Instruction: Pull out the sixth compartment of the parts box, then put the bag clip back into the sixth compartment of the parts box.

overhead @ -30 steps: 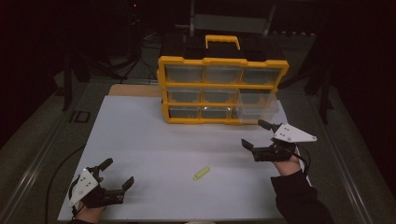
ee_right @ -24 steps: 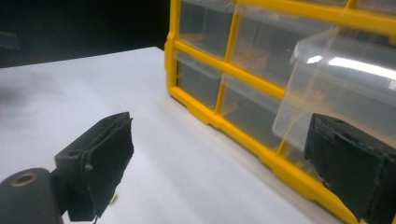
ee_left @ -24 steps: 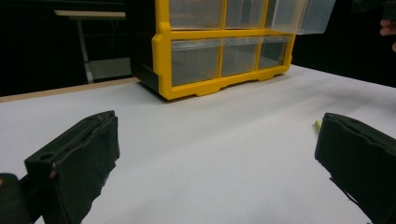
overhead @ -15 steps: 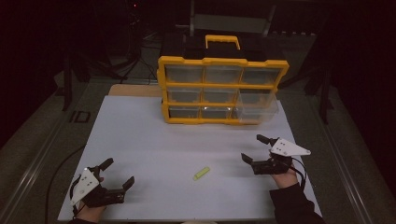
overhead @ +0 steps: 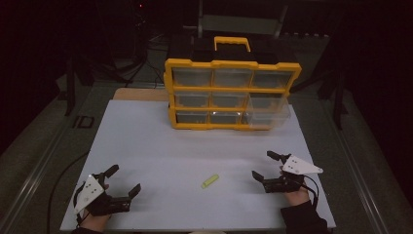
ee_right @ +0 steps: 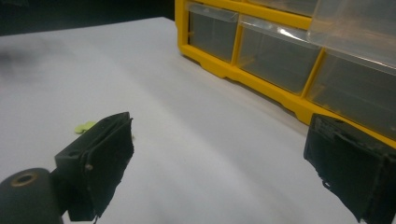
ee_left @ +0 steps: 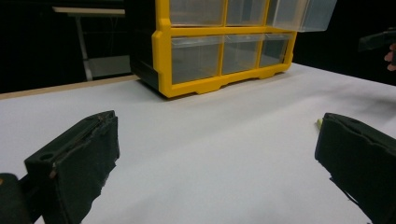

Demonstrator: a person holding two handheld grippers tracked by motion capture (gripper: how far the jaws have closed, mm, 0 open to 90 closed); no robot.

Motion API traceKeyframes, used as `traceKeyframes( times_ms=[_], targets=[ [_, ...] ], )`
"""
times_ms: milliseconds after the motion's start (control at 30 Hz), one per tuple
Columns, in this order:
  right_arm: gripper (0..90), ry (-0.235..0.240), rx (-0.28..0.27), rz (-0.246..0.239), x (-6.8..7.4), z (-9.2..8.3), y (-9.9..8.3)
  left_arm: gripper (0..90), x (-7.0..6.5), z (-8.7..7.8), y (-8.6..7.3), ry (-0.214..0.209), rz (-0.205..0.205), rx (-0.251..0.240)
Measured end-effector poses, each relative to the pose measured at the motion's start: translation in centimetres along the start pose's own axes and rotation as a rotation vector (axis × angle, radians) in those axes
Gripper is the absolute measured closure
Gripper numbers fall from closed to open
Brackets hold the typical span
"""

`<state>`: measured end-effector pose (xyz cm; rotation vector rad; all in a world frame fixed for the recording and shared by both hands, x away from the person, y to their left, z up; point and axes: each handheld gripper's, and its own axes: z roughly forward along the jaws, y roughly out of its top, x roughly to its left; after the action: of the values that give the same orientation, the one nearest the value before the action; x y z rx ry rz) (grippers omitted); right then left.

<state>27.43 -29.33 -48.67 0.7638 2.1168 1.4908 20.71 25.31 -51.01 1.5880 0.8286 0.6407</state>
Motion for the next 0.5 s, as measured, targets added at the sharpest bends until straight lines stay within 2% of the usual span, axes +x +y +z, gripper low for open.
traceKeyframes(
  times_ms=[500],
  targets=[
    [8.1, -0.010, -0.004, 0.004, 0.11, 0.10, -0.29, 0.6, -0.24, 0.35, 0.05, -0.014, 0.001, 0.013]
  ],
)
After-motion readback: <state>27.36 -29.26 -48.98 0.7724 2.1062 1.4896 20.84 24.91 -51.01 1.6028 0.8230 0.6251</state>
